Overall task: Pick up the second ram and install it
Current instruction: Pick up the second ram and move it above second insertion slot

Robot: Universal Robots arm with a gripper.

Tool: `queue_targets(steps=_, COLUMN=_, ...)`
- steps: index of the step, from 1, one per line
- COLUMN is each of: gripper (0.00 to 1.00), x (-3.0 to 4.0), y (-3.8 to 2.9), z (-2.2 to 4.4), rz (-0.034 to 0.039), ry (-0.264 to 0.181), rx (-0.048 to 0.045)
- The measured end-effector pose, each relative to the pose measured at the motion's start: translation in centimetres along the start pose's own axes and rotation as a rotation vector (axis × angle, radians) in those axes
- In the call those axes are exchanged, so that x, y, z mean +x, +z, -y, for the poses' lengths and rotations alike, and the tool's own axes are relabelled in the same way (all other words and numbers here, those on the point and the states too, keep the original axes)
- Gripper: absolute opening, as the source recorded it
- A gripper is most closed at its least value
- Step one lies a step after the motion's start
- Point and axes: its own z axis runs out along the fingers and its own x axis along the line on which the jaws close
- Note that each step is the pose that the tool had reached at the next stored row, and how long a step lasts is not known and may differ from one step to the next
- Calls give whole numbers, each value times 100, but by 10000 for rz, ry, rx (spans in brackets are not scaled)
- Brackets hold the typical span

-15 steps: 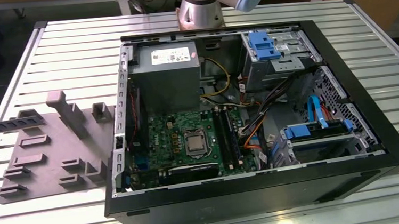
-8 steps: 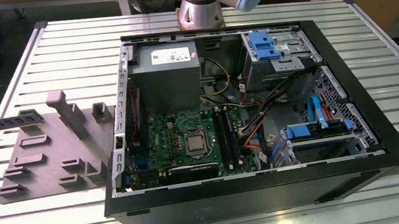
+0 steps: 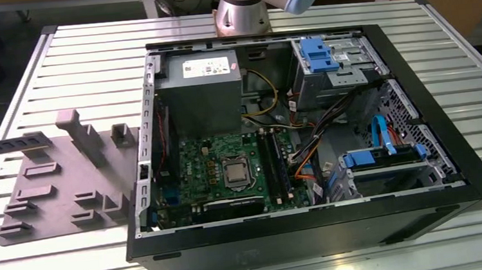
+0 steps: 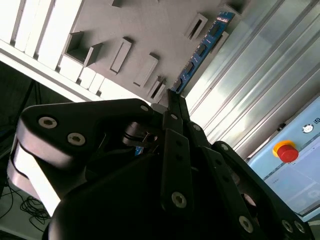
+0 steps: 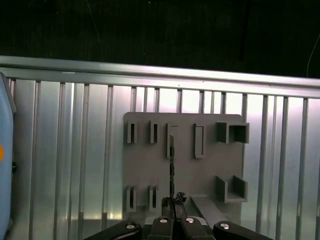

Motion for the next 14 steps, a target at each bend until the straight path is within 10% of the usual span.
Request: queue_targets(steps=14, gripper=12, x=-10, y=-109, z=3, rz=11, ry=-1, rx=18)
